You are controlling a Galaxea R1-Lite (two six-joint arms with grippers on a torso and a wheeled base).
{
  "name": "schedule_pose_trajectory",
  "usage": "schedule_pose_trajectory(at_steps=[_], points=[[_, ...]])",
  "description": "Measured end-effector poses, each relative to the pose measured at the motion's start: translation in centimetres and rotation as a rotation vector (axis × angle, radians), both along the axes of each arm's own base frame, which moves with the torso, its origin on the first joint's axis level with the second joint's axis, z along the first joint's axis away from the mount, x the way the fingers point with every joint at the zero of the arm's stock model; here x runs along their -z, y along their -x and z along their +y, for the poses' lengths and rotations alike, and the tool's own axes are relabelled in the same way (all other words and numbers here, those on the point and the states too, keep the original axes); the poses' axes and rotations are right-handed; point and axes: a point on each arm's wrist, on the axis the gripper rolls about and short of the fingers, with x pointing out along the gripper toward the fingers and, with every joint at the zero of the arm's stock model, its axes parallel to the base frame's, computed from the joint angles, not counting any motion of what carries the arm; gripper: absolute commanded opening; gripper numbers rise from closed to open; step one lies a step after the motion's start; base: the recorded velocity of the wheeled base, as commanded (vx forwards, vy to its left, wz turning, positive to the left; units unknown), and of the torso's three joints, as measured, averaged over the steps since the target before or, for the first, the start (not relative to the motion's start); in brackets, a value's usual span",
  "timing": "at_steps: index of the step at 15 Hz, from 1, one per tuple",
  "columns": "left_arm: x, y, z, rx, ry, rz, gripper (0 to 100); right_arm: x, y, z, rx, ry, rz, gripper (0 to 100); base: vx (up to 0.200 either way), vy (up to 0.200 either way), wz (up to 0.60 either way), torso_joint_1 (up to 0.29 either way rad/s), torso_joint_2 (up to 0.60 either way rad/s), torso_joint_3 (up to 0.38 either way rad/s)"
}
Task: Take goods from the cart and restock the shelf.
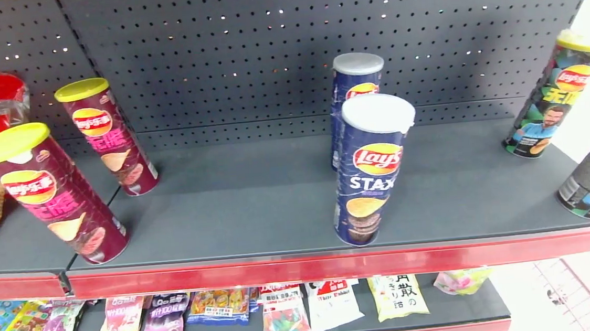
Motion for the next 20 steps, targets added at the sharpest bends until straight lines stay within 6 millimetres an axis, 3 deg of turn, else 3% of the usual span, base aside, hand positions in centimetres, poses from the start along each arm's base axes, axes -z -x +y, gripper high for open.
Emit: schedule_pose_trajectory(at_steps=[20], points=[[0.0, 0.0, 0.0, -0.002, 0.0, 0.001, 100, 0.0, 0.0, -0.02, 0.007, 0.01, 0.0, 100, 0.0, 0.0, 0.0, 0.0, 0.0, 0.0]])
